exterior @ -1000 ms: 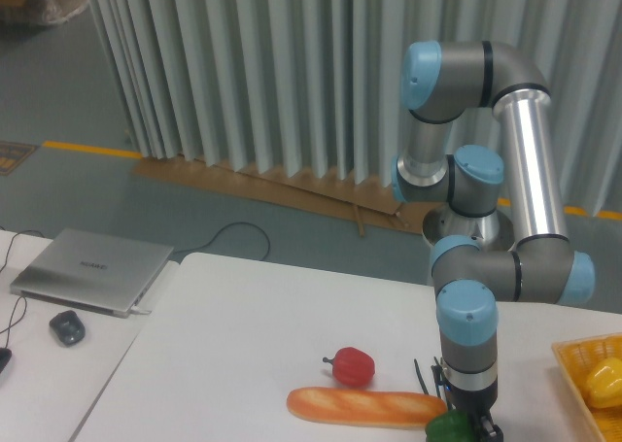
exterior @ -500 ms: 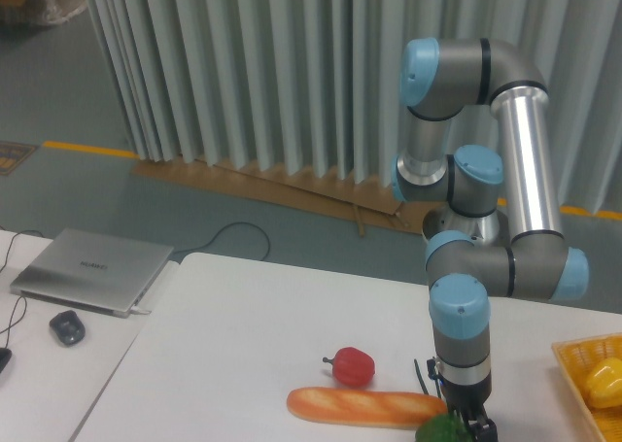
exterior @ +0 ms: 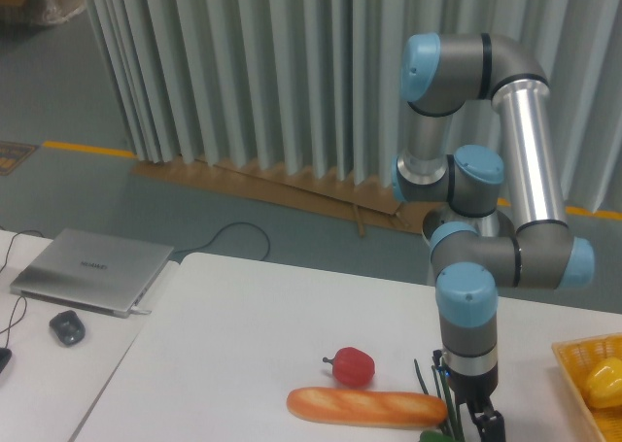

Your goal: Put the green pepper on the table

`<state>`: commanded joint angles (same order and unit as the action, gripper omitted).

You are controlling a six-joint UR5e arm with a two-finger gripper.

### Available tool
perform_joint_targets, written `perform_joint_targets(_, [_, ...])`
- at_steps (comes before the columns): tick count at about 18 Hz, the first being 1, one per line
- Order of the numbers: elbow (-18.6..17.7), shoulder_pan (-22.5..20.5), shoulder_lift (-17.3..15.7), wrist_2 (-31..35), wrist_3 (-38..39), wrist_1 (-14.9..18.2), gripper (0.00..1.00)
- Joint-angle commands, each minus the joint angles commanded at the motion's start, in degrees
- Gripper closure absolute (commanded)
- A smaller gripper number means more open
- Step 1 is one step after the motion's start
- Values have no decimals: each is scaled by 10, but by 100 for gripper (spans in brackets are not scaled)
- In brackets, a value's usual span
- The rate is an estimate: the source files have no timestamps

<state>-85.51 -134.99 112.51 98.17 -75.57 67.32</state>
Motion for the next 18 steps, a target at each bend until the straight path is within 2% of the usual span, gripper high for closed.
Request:
perform_joint_targets(2, [-4,-4,-13,-1,-29,10,0])
perform_joint_targets(4, [-5,-13,-29,-1,-53,42,0])
perform_joint_targets(6, [-5,-24,-42,-4,-96,50,0])
perform_joint_targets(9, [-5,-33,-66,-6,-164,90,0])
perform_joint_targets(11, [-5,-32,-76,-13,-171,119,0])
perform_joint_targets(14, [-4,-27,-112,-17,-171,169,0])
perform_joint_targets(18, [-10,-22,-138,-18,-171,210,0])
